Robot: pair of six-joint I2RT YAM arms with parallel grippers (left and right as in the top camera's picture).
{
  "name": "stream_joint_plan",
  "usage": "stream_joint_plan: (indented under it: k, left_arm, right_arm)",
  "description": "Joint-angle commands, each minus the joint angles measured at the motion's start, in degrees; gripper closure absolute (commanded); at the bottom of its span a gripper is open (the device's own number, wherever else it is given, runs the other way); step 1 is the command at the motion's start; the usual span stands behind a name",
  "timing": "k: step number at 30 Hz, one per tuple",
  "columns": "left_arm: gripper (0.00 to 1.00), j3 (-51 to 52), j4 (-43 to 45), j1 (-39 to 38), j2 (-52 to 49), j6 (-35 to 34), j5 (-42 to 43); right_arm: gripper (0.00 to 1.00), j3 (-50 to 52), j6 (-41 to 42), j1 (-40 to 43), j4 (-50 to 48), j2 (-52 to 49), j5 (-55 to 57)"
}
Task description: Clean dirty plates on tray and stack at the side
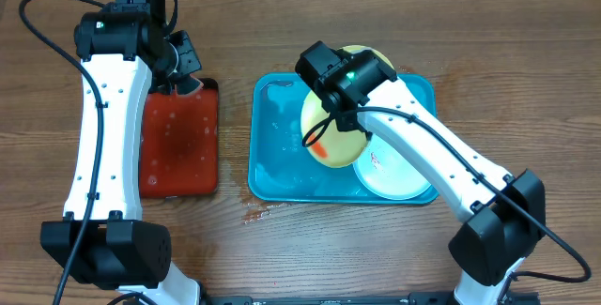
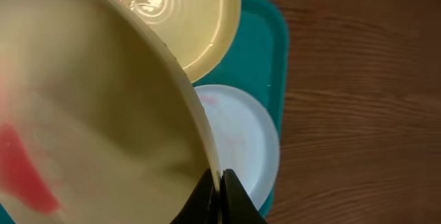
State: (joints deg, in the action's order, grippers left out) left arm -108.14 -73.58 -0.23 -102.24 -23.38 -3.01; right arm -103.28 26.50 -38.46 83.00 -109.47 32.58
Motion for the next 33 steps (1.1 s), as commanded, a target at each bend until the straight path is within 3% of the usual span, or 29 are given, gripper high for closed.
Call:
stream_joint_plan:
  k: [1, 8, 20, 33]
  left_arm:
    - [0.96, 0.1, 0.0, 0.3, -0.6, 1.6, -0.4]
    - [0.96, 0.1, 0.1, 0.3, -0.7, 1.6, -2.1]
    - [0.96, 0.1, -0.2, 0.4, -1.3, 1.6, -4.5]
    - [0.96, 0.1, -1.2, 3.0, -1.3, 1.6, -4.9]
  right_arm:
    - [0.96, -3.1, -1.5, -1.1, 0.7, 2.3, 7.9]
    - [0.96, -3.7, -11.6, -5.2, 0.7, 2.3, 17.9]
    - [0.96, -3.7, -19.8, -15.8, -0.2, 2.3, 43.3]
    - [0.96, -3.7, -24.2, -21.4, -2.1, 2.3, 48.4]
